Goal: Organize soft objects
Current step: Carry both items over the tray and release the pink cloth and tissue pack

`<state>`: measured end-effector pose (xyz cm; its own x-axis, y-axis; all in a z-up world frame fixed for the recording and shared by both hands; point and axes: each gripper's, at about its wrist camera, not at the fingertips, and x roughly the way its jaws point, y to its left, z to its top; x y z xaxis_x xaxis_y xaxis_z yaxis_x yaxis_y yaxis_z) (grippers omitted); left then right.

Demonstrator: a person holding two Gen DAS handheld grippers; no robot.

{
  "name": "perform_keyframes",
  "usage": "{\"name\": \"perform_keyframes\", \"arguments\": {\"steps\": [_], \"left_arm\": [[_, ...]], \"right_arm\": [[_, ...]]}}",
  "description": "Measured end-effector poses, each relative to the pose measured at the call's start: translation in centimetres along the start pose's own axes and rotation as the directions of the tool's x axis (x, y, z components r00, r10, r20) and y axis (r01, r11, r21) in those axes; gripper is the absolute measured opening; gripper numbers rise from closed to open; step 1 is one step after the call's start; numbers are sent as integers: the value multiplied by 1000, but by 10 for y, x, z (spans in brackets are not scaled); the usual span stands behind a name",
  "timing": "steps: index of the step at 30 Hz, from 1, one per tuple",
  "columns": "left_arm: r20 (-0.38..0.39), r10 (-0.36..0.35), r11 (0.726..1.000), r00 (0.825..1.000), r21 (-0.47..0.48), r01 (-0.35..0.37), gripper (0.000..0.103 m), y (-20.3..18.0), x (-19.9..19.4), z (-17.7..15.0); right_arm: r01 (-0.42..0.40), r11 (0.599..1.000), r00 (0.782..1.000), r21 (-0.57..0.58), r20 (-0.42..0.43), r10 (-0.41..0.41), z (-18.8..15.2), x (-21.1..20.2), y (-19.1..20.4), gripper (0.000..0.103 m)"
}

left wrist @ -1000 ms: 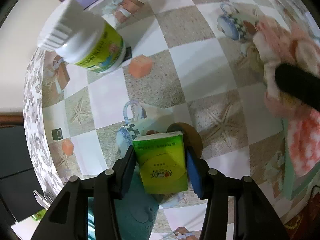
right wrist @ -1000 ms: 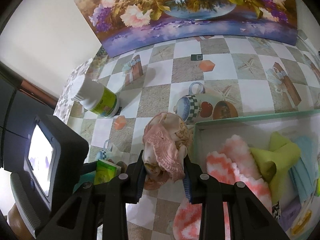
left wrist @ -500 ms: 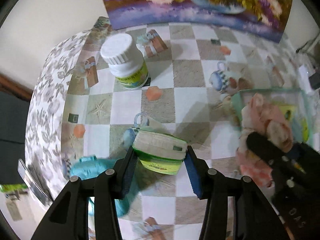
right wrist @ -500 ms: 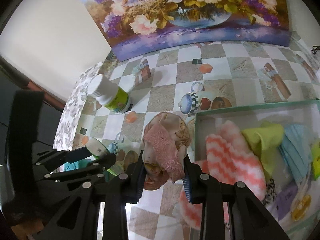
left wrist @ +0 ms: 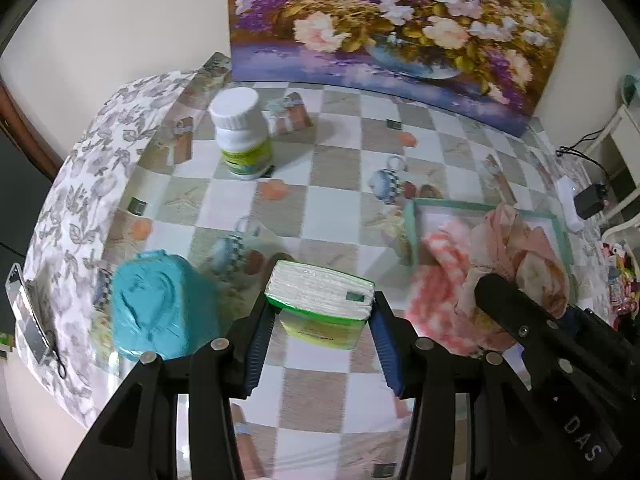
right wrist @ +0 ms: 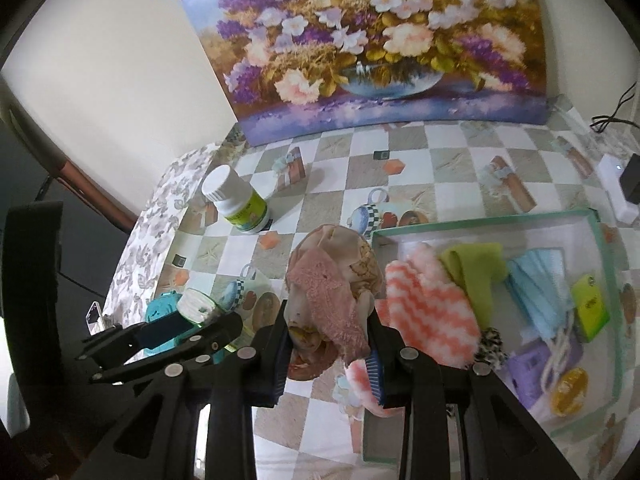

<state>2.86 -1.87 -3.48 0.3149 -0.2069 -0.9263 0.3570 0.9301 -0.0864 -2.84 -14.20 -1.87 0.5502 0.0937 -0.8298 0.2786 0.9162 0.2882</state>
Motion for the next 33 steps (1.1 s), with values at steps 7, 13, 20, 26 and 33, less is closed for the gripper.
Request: {"name": "perform_keyframes", "arguments": {"steps": [7,13,20,26,33], "left_arm": [[-30,-75,997,997,7,75,50,-34,8,-20],[-50,-120,991,992,45,122,50,-70,15,-35],[-44,-168,977,985,128,172,50,-107,17,-50],[-64,-189,963,980,185,198,50,-128,22,-58],[-62,-174,962,983,201,183,50,-134,30,-55]], "right_arm": [[176,980,984,88,-28,-175,-16,-8,-53,34],[249,943,968,222,-78,-238,-31,-15,-111,34],[280,898,960,339,-79,-269,-40,-32,-160,34],[309,879,951,364,-92,-296,-43,-36,-177,36],[291,911,956,292,-129,-264,-43,-17,-158,36]]}}
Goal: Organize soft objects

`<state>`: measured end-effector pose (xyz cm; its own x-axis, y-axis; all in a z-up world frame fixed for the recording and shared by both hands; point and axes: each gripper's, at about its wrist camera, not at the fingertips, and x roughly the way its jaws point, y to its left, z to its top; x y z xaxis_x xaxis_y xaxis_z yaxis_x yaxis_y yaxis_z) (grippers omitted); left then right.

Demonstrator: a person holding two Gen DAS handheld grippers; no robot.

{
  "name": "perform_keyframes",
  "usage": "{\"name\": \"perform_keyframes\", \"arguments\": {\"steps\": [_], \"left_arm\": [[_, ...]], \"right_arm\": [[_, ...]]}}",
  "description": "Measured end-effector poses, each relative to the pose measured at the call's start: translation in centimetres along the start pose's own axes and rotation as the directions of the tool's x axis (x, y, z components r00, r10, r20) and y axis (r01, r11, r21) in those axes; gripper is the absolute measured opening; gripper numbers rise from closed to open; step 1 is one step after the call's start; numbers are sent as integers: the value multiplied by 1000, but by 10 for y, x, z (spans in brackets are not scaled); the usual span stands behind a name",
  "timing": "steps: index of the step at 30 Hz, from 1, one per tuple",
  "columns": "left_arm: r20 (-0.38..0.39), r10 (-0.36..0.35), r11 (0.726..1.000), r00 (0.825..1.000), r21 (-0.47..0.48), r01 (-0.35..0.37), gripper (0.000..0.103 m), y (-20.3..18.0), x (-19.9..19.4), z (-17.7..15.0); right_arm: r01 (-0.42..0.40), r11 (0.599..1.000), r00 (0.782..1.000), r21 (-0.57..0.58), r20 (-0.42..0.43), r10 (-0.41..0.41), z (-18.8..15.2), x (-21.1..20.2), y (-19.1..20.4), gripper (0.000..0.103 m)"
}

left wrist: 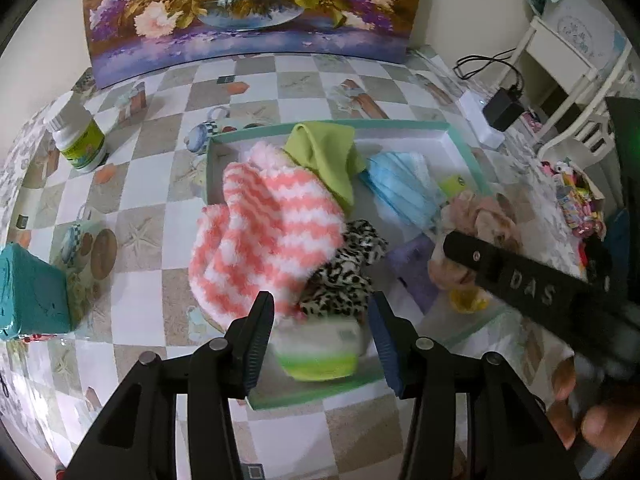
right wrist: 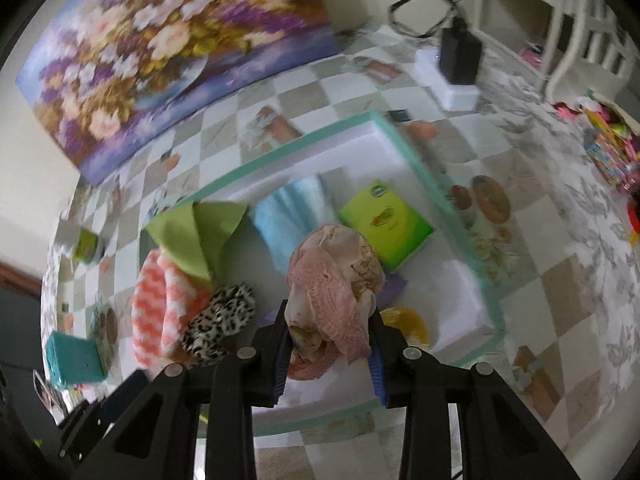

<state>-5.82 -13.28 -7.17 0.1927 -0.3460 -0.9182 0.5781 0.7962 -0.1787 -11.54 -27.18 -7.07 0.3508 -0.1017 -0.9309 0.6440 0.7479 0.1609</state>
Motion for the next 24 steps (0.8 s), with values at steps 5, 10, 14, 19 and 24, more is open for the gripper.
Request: {"name": "perform_keyframes", "arguments": {"steps": [5,10,14,19,24], "left_arm": [[0,-3,1000,1000,-22,3,57,6,-1,3],[16,25,999,1000,-29,-24,62,9,-5,6],[8,56,997,998,-54,-55,77,17,-5,7],[10,85,989,996,-119,-83,88,37,-6,9],[23,128,976,991,-181,-122,93,59,-9,9]], "right_arm": [[-4,999,1000,-39,-13,3,-2,4,12,39],[1,999,1000,-45,-14,-2,-1,5,16,57],[5,999,1000,-32,-3,-6,0,3,15,63],[34,999,999,-32,-4,-34,-1,5,15,76],[60,996,998,-63,9,-59,-5,5,21,86]]}}
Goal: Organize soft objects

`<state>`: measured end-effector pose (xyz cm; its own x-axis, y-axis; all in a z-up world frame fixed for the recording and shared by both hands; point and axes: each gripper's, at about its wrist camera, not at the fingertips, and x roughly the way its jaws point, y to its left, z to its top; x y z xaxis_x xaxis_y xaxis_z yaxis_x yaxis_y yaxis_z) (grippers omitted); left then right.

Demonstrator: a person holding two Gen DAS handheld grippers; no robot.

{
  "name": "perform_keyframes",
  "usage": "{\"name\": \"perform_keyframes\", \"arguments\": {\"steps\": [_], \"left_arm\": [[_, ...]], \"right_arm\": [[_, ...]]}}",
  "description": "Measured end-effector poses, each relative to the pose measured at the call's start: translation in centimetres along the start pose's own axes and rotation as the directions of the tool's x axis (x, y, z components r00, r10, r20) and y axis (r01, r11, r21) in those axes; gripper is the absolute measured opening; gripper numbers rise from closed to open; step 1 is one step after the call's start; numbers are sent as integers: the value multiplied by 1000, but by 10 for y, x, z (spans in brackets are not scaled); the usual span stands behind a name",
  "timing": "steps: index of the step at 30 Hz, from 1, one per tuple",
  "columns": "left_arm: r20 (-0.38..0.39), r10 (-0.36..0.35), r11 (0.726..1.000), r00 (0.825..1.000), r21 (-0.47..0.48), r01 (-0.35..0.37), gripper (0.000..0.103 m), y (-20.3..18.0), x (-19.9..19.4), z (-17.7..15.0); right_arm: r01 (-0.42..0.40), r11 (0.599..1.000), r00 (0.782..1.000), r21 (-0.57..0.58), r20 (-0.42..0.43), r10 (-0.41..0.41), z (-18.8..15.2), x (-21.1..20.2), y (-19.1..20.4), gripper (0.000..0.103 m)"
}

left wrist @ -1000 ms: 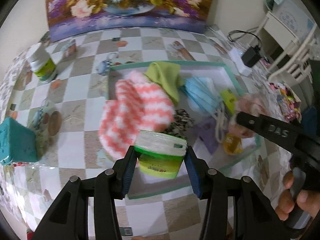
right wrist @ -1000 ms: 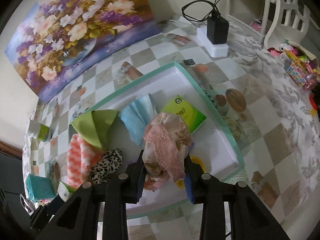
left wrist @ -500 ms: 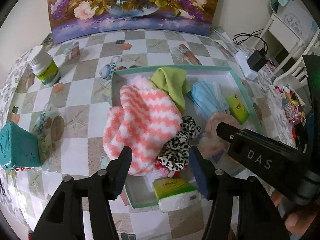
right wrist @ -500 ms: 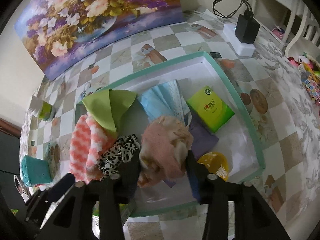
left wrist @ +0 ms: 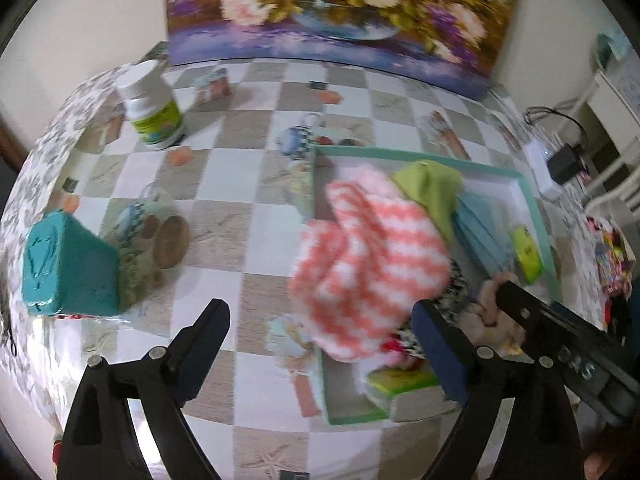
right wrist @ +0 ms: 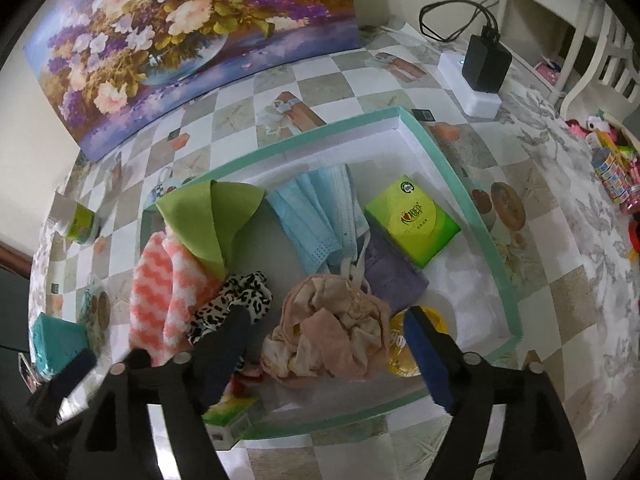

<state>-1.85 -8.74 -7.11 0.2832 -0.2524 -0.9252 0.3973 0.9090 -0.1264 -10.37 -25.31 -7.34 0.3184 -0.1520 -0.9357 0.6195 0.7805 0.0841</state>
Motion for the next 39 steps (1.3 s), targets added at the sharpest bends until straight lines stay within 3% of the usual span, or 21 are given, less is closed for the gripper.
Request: {"name": "perform_keyframes", "arguments": {"steps": [2,4,16,26,39], "left_arm": [[1,19,1000,1000,-15,-19,102,7,0,0],[7,28,999,1000,-31,-28,103,15,0,0],[56,48,996,997,-80,-43,103,49,-34,-13],[120,147,989,982,-10,-147,103,51,-65,-39],[101,161,987,982,-31,-158,103,61,-75,-61]], "right_arm": [[6,1000,1000,-12,10,-6,-2,-2,3,91],[13,1000,1000,-23,19,-12,-6,-3,6,103],[18,998,999,-65,43,-16,-36,-19,15,103],[-7,994,999,-113,52,13,-66,-40,21,103],[-8,993,994,-117,109,21,-78,-64,21,103]]}}
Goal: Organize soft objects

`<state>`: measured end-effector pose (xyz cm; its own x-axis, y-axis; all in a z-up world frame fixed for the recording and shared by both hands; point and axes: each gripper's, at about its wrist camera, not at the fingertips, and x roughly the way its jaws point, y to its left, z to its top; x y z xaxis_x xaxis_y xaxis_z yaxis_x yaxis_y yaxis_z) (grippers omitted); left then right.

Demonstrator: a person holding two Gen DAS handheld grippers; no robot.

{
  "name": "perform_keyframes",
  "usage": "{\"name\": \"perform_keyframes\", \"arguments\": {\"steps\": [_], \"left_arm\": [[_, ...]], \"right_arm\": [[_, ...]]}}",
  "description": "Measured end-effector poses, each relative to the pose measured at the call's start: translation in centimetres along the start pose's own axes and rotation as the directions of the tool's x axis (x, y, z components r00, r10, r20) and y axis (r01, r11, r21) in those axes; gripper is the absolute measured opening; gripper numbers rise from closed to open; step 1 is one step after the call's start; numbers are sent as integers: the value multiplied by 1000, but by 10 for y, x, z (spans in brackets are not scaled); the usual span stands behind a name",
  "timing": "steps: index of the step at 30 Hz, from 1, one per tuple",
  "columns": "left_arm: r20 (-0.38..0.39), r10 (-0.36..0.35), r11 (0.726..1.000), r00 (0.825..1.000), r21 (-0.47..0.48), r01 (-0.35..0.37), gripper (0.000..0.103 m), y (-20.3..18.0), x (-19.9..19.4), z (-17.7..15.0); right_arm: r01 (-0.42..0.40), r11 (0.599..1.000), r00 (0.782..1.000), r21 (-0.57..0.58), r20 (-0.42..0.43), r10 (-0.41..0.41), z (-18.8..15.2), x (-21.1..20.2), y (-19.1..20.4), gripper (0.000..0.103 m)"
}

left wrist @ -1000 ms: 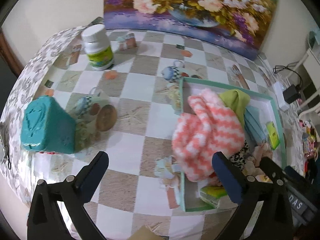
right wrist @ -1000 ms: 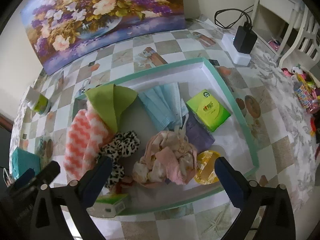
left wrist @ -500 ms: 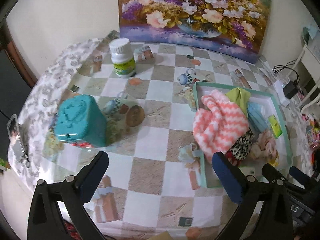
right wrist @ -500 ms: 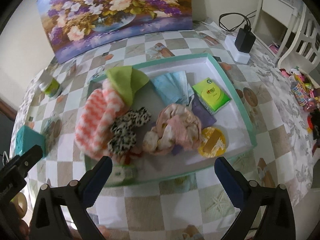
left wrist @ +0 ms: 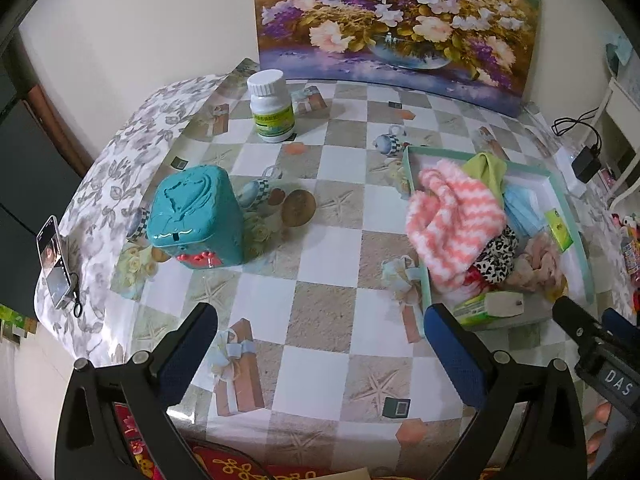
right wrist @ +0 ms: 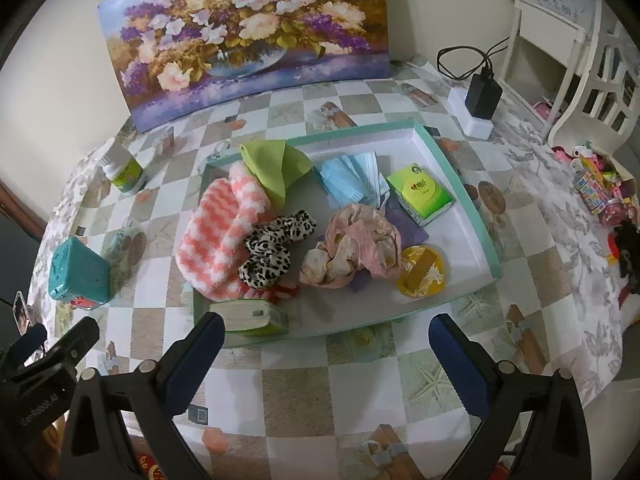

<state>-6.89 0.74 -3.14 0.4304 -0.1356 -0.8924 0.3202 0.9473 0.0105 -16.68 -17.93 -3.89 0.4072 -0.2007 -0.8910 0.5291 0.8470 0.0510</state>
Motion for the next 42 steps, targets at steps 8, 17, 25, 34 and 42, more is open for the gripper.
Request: {"name": "perform_keyframes", "arguments": {"steps": [8,17,25,34,42], "left_arm": [[-17,-1,1000,1000,-12,1,103,2,2,3],[-65,20,1000,998,-9,-20,103,1,10,3],[-85,25,1000,996,-10,-26,103,1,14,1],[-109,37,999,993,-24,-40,103,5,18,1],[-116,34,999,993,-34,-39,103,6,20,1]], "right_arm": [[-9,1000,1000,-12,-9,9,0,2,2,103],[-12,1000,1000,-20,-18,12,1,5,5,103],[-19,1000,1000,-19,-25,19,1,6,6,103],[-21,1000,999,-23,-28,20,1,7,5,103],[-19,1000,999,-24,-36,19,1,9,4,103]]}}
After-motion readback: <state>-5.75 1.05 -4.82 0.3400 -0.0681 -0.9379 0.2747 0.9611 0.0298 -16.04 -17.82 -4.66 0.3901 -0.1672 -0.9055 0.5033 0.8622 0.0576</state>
